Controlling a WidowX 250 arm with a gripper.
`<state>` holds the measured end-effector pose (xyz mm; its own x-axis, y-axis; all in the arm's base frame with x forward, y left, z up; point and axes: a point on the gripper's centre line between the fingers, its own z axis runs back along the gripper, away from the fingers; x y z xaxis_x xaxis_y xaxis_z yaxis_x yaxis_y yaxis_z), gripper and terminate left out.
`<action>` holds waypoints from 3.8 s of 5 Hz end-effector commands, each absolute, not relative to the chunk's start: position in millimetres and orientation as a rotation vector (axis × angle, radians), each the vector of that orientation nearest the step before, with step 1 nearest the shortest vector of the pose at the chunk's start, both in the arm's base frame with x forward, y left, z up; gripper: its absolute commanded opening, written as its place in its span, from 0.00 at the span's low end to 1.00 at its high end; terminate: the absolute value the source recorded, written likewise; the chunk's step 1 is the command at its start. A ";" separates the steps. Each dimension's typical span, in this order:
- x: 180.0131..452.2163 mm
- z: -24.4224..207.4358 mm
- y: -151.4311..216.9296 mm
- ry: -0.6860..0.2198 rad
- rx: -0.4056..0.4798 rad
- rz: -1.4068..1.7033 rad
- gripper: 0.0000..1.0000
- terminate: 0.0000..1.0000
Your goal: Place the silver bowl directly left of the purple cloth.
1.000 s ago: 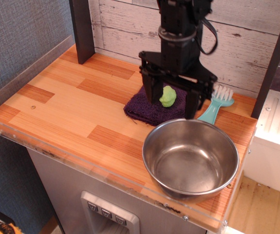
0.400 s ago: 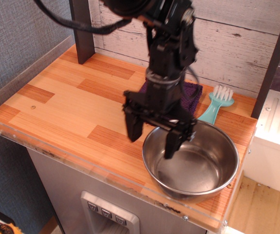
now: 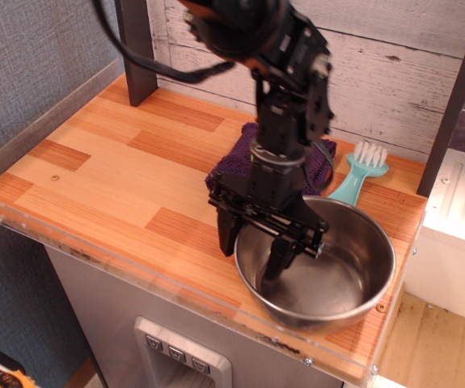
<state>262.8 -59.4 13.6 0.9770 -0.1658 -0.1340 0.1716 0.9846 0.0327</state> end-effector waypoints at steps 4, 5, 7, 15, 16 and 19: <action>289.0 90.7 -40.9 -0.170 -0.044 -0.120 0.00 0.00; 311.6 99.3 12.8 -0.199 -0.048 0.061 0.00 0.00; 363.5 68.8 106.2 -0.089 -0.011 0.188 0.00 0.00; 339.6 49.8 126.7 -0.015 0.036 0.243 0.00 0.00; 336.9 48.9 129.4 -0.018 0.041 0.265 0.00 0.00; 332.1 75.8 122.9 -0.078 0.102 0.203 1.00 0.00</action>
